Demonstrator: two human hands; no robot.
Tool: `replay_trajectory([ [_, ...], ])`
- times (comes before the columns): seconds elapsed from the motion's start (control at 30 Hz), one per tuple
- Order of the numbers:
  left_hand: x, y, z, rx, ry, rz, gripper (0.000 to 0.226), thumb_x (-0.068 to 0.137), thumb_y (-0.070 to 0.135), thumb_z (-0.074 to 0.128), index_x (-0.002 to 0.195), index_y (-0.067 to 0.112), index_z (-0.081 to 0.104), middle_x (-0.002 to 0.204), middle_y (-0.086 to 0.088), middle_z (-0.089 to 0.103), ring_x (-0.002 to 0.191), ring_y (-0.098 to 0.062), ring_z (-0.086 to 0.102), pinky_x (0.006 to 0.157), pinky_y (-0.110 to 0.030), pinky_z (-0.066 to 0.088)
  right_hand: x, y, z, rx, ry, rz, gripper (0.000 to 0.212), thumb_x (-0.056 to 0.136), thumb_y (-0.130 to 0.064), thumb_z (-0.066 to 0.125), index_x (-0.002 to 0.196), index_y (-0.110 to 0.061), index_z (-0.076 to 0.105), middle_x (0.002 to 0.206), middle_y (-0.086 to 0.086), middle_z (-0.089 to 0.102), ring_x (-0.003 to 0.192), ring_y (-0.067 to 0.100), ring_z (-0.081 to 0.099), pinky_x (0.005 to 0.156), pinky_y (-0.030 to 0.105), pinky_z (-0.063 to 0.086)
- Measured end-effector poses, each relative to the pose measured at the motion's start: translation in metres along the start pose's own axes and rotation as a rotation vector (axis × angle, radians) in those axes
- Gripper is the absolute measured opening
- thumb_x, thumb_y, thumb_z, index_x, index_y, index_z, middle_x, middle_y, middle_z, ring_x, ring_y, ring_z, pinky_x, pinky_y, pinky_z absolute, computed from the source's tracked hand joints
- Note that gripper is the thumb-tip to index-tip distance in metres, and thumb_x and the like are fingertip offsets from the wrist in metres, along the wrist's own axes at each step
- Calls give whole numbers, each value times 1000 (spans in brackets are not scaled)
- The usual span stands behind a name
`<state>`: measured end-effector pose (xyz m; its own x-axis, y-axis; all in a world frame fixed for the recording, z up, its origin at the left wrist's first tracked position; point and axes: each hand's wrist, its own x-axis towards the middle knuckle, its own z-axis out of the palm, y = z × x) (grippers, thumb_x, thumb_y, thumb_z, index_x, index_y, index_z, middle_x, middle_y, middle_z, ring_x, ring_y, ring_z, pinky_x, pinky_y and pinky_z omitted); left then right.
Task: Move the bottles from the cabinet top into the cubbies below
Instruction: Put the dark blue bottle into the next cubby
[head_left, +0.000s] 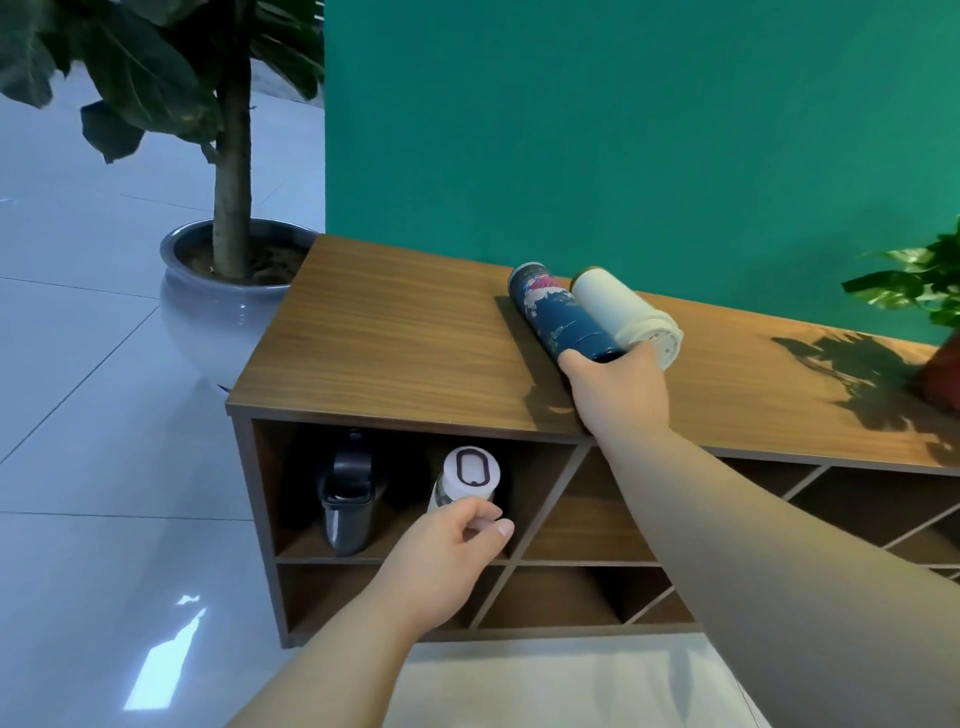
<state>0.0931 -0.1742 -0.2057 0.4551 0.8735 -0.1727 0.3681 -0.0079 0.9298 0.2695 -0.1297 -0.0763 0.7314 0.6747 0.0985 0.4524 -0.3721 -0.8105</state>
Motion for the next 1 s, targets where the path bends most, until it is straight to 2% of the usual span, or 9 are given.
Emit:
replay_trajectory([
  [0.1, 1, 2, 2, -22, -19, 19, 31, 102, 42, 58, 132, 38, 61, 116, 21, 66, 109, 6, 60, 84, -11, 46, -12, 6, -27, 120, 67, -137, 65, 78, -34, 78, 137, -24, 50, 124, -3, 62, 106, 15, 64, 65, 16, 44],
  [0.2, 2, 6, 9, -97, -47, 55, 26, 102, 35, 60, 127, 43, 60, 117, 19, 68, 108, 5, 64, 85, -12, 48, -22, 12, -67, 187, 114, -241, 52, 77, -44, 77, 122, -29, 56, 118, -5, 65, 103, 12, 64, 80, 27, 51],
  [0.3, 4, 7, 21, -270, -38, 104, 31, 93, 32, 72, 121, 40, 61, 117, 9, 73, 106, -5, 70, 92, -22, 56, -35, 19, -115, 246, 31, -376, 37, 73, -48, 69, 105, -32, 60, 99, -11, 67, 89, 8, 64, 73, 27, 47],
  [0.4, 8, 5, 36, -437, -151, 150, 67, 66, 28, 83, 129, 28, 59, 112, -1, 74, 101, -15, 71, 88, -28, 59, -41, 32, -156, 238, -75, -498, 37, 64, -55, 59, 95, -34, 60, 85, -16, 69, 78, 3, 62, 68, 21, 48],
  [0.5, 15, 1, 52, -485, -335, 140, 99, 58, 24, 87, 146, 26, 42, 133, -9, 62, 107, -23, 68, 93, -37, 58, -39, 56, -174, 73, -155, -534, 41, 60, -58, 62, 93, -33, 60, 83, -24, 69, 77, -1, 64, 63, 11, 46],
  [0.63, 25, 0, 83, -191, -390, 105, 103, 55, 33, 92, 142, 48, 39, 140, 7, 58, 105, -21, 70, 92, -38, 58, -30, 98, -161, -108, -206, -480, 48, 53, -61, 71, 91, -35, 58, 85, -18, 66, 85, 2, 64, 65, 14, 46],
  [0.73, 38, -1, 111, 62, -340, 38, 115, 51, 44, 97, 147, 56, 36, 140, 25, 56, 113, -13, 66, 103, -41, 56, -19, 128, -139, -91, -259, -413, 49, 53, -59, 79, 93, -39, 58, 88, -19, 65, 88, 0, 64, 67, 13, 47],
  [0.83, 56, -2, 133, 195, -230, 15, 104, 58, 43, 97, 147, 48, 43, 140, 26, 54, 124, -3, 58, 110, -33, 48, -6, 153, -115, -50, -303, -358, 48, 60, -50, 84, 98, -39, 56, 93, -18, 65, 93, -3, 62, 67, 11, 49],
  [1.0, 89, -14, 164, 297, -128, -62, 72, 75, 42, 88, 137, 33, 53, 126, 16, 54, 116, -13, 64, 93, -27, 50, 24, 188, -79, -3, -333, -357, 59, 63, -49, 88, 112, -40, 55, 104, -22, 60, 106, -3, 58, 77, 8, 48],
])
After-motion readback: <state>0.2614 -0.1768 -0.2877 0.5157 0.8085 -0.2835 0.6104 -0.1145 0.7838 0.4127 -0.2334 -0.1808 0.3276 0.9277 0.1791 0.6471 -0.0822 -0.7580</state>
